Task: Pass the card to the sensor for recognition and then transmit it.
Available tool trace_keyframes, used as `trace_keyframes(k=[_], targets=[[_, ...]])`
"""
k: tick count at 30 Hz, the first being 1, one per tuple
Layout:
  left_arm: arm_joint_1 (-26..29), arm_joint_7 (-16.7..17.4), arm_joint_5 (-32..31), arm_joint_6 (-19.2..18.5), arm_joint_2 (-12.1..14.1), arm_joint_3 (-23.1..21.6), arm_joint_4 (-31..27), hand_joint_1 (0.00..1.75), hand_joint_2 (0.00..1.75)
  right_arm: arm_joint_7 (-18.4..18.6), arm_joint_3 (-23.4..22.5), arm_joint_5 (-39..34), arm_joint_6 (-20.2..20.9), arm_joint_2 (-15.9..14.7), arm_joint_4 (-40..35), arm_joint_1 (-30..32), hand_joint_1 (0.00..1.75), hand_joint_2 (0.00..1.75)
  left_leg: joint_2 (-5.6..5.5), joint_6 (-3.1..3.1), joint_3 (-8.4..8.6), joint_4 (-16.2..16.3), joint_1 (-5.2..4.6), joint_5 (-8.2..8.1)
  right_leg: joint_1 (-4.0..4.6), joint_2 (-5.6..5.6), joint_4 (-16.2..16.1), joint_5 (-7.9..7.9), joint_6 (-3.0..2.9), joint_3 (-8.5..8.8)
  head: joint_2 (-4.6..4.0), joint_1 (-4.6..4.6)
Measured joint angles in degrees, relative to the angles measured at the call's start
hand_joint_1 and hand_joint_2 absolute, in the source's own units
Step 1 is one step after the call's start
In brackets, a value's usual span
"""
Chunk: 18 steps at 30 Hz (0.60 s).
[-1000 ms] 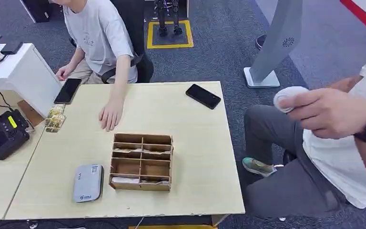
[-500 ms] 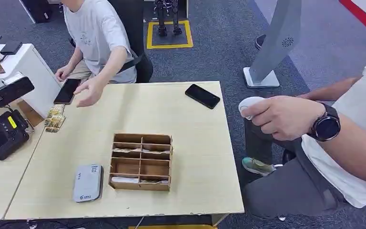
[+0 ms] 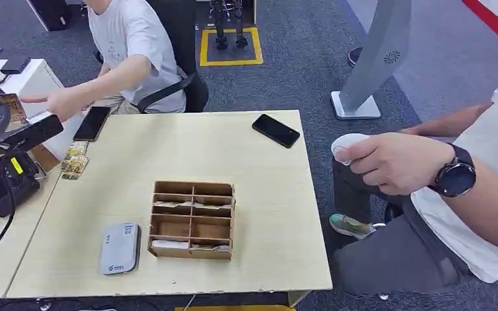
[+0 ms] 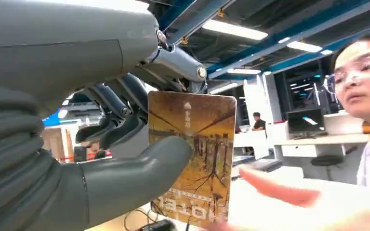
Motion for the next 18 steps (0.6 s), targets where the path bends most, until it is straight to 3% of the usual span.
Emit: trace_keyframes(k=[18], targets=[[0.2,0.0,0.5,0.0,-1.0,0.0,3.2,1.75,1.75,0.7,2.9,-1.9,-0.4,-0.9,0.0,0.8,0.00,1.75,0.00,0.00,-0.04,0.0,0.01,0.00,0.00,0.01,0.0,0.00,0.00,-0.01,0.00,-0.02]])
